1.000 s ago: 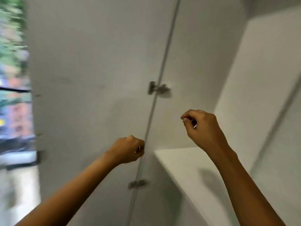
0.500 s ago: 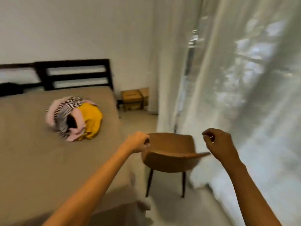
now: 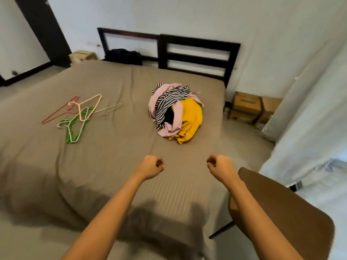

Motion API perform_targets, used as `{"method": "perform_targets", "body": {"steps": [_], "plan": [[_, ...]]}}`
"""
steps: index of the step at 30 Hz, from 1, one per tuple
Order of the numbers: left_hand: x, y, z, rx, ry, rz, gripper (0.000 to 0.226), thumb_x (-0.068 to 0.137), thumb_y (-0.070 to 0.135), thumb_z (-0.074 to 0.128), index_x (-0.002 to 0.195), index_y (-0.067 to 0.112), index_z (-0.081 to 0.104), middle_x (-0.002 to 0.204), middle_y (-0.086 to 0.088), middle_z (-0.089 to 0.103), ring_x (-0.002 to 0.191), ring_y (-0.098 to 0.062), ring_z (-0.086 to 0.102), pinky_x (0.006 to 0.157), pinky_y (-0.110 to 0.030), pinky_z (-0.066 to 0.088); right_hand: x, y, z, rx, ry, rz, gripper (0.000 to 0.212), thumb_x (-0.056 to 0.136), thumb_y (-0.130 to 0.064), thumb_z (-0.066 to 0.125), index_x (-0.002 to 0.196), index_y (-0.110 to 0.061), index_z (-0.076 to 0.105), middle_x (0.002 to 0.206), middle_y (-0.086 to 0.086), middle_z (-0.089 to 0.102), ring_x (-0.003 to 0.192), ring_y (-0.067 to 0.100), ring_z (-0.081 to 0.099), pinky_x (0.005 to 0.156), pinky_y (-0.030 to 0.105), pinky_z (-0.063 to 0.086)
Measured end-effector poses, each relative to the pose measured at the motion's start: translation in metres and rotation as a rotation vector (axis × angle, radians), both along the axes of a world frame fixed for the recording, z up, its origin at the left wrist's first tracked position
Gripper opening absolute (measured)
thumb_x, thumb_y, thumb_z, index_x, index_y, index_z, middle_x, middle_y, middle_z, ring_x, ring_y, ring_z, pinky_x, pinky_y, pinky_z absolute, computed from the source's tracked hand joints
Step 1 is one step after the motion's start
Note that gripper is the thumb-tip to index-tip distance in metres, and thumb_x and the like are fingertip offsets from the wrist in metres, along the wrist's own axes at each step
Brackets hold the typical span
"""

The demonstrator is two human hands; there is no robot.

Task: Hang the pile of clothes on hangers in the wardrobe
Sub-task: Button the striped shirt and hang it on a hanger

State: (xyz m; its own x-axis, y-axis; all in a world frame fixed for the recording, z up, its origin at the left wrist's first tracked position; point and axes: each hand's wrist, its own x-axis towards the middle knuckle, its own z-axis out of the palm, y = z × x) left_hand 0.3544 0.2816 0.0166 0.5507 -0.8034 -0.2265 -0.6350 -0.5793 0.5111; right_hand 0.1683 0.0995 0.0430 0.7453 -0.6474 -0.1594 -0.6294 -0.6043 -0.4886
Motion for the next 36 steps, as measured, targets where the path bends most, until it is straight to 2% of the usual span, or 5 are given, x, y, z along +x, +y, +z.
{"method": "perform_targets", "body": {"steps": [16,22,29,33,36], "plan": [[0.22,-0.074,-0.071,0.039,0.216,0.026,0.01,0.083,0.022,0.055,0.089,0.019,0.062,0.09,-0.002,0.069,0.081,-0.014,0.063,0.075,-0.026,0.046,0.255,-0.092,-0.094,0.146,0.113,-0.139,0.03,0.089,-0.014,0.054,0.116,-0.002,0.057,0.109,0.017,0.065,0.105,0.032,0.058,0.079,0.03,0.039],[0.282,-0.084,-0.133,0.017,0.289,0.018,0.019,0.081,0.019,0.057,0.075,0.036,0.05,0.068,0.035,0.058,0.058,0.008,0.052,0.064,-0.013,0.041,0.358,-0.152,-0.147,0.136,0.067,-0.258,0.032,0.089,-0.016,0.058,0.113,0.004,0.054,0.115,0.023,0.061,0.107,0.035,0.056,0.078,0.033,0.038],[0.325,-0.116,-0.188,-0.136,0.388,0.079,0.023,0.081,0.003,0.058,0.078,0.026,0.057,0.06,0.033,0.057,0.049,0.005,0.051,0.058,-0.008,0.039,0.457,-0.216,-0.218,0.035,0.034,-0.408,0.074,0.082,-0.033,0.07,0.133,0.005,0.032,0.124,0.023,0.049,0.116,0.04,0.048,0.088,0.042,0.042],[0.336,-0.133,-0.191,-0.274,0.467,0.181,0.012,0.081,0.013,0.062,0.078,0.024,0.061,0.061,0.025,0.061,0.053,0.002,0.052,0.061,-0.016,0.042,0.465,-0.211,-0.224,-0.004,-0.203,-0.421,0.018,0.09,-0.007,0.053,0.103,0.005,0.051,0.098,0.025,0.055,0.087,0.031,0.054,0.063,0.029,0.027],[0.343,-0.151,-0.181,-0.387,0.62,0.407,0.018,0.081,0.035,0.066,0.079,0.018,0.064,0.061,0.011,0.064,0.058,0.002,0.056,0.064,-0.021,0.045,0.448,-0.174,-0.195,-0.086,-0.562,-0.32,0.018,0.087,-0.01,0.045,0.094,0.0,0.059,0.087,0.013,0.051,0.075,0.009,0.04,0.062,0.021,0.026]]}}
